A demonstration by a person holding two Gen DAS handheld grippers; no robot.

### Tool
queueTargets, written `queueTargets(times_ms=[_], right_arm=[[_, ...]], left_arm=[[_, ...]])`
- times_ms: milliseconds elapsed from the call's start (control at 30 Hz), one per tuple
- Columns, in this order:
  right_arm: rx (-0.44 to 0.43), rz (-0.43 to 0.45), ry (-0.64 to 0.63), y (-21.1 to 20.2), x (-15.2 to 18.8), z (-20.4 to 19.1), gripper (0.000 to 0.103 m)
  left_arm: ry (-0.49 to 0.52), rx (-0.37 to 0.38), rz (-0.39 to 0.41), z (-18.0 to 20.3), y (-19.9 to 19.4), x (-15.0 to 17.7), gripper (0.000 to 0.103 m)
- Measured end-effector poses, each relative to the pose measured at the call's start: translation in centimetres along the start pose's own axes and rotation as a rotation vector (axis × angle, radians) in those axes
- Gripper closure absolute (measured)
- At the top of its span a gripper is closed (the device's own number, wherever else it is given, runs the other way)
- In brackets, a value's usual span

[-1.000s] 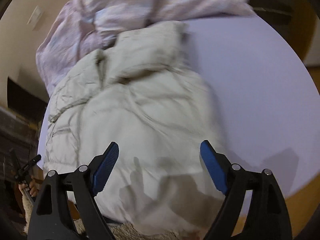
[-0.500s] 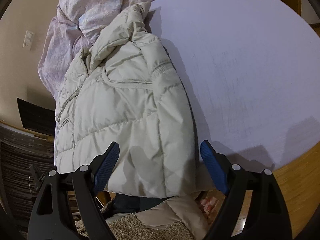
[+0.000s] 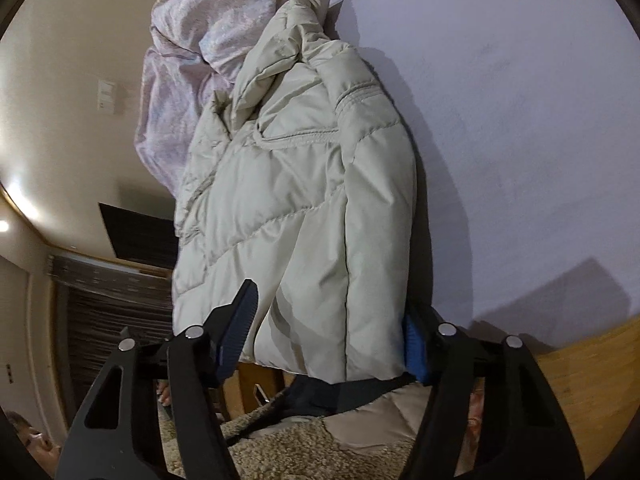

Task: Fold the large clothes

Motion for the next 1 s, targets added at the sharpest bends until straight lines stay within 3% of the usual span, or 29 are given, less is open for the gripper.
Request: queueTargets(times_ms=[67, 133, 233, 633, 800, 1000], right_arm=[[-0.010, 0.001, -0.001, 0.4, 0.3, -0.1, 0.050], [0.012, 0.007, -0.008, 0.7, 0.4, -0.2, 0.068], [0.052, 0.056, -0.040, 0.1, 0.1, -1.0, 0.080], [0.145, 0.351, -0.207, -4.6, -4.3, -8.0, 0.084], [0.210, 0.480, -0.267, -5.3, -8.2, -12.1, 0.085], [0.261, 0.568, -0.282, -4.6, -13.8, -15.3, 0.085]], left_arm=[[-0.006, 0.008, 0.011, 0.1, -0.2, -0.1, 0.067], [0.000, 0.001, 0.025, 0.4, -0.5, -0.3, 0.078], [0.027, -0.025, 0.071, 1.3, -1.4, -1.1, 0.084], [0.189, -0.054, 0.291, 7.0, -6.2, -7.8, 0.086], [0.235, -0.085, 0.363, 9.6, -6.5, -12.6, 0.086], [0.248, -0.134, 0.422, 11.3, -5.2, -19.8, 0.086]])
Point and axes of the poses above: each gripper's, at about its wrist camera, not at the fingertips, and y roughly the way its jaws point, z to its right, x to its underside, the point moved 6 cm from there along y, roughly the way its jaws point, and after that the axes turned 10 degrees about x, right-handed, at the moved point
